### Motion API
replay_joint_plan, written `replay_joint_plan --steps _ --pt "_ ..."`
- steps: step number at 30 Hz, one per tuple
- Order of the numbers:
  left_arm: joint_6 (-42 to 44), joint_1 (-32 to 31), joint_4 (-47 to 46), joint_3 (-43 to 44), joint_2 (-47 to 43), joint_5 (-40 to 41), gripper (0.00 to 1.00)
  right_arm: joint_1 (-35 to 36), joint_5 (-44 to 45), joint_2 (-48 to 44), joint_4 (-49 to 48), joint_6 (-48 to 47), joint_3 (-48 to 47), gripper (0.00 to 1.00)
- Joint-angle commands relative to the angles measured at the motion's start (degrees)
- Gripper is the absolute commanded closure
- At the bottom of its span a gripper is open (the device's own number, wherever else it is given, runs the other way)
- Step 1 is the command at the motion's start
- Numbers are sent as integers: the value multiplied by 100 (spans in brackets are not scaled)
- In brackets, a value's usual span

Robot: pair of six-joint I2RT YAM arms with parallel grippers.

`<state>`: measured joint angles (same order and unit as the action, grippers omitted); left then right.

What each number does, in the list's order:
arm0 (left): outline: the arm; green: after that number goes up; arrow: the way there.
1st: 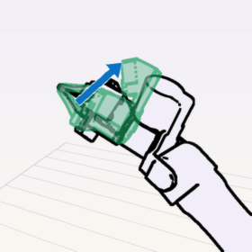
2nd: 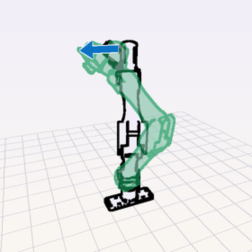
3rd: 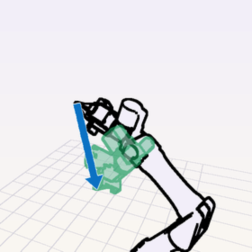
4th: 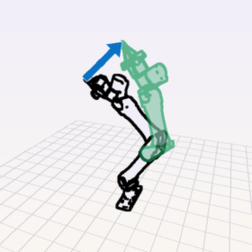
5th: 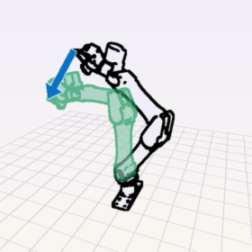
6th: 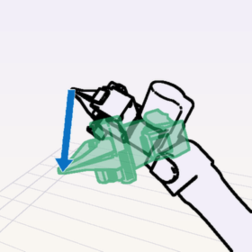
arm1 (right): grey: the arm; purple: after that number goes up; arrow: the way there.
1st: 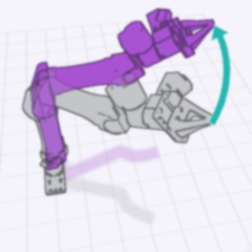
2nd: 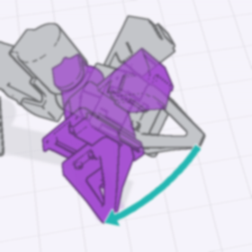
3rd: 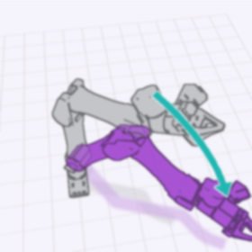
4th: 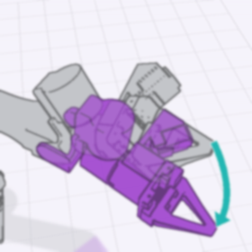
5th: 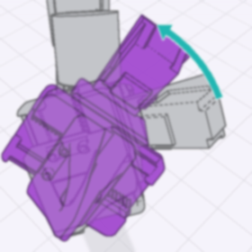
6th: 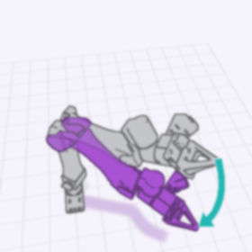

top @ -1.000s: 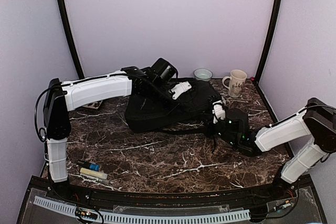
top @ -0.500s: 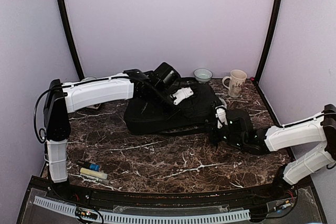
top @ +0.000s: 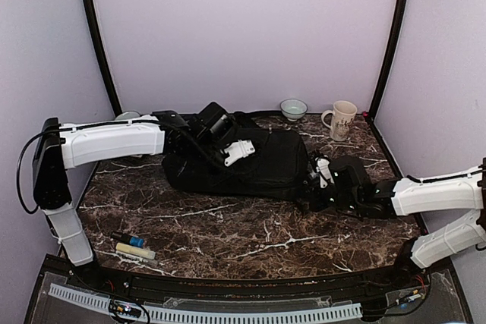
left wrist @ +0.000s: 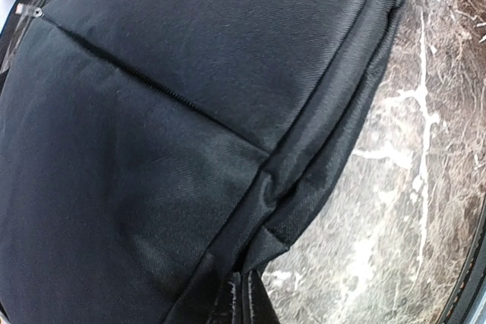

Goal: Pack the student bag
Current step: Zip the student bag into the largest pocket of the bag.

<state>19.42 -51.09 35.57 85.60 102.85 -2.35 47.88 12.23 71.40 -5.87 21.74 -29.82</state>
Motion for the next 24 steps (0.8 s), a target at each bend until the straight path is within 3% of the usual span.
replay_joint_plan --steps 1,5,10,13,14,16,17,18,19,21,24 --pt "22 321 264 -432 -528 895 100 -138 -795 129 296 -188 -377 100" --pt "-25 657 -74 -810 -629 989 100 222 -1915 187 591 -619 -899 100" --pt "231 1262 -436 -934 -581 1378 100 814 -2149 65 264 -935 -1065 100" --pt "334 1325 -43 -549 -497 902 100 963 -2199 559 203 -1189 -1555 100" --pt "237 1306 69 -413 -524 556 94 968 -2216 783 282 -1257 -1808 100" --pt "59 1184 -41 -481 -811 206 71 969 -2273 1173 419 -1370 -2240 100" --pt "23 1097 -222 -656 -1191 95 58 969 -2297 1321 429 -1414 -2402 100" --pt "-44 1039 -459 -978 -1521 -58 36 969 -2307 1425 418 -1418 -2537 100" --pt "-133 1007 -714 -1256 -1846 -248 24 969 -2321 1516 398 -1412 -2651 100" --pt "-388 1003 -1264 -1800 -2566 -678 6 969 -2346 1621 364 -1376 -2822 100" --pt "-925 998 -2241 -2842 -3572 -1007 1 969 -2419 1687 309 -1323 -2964 100"
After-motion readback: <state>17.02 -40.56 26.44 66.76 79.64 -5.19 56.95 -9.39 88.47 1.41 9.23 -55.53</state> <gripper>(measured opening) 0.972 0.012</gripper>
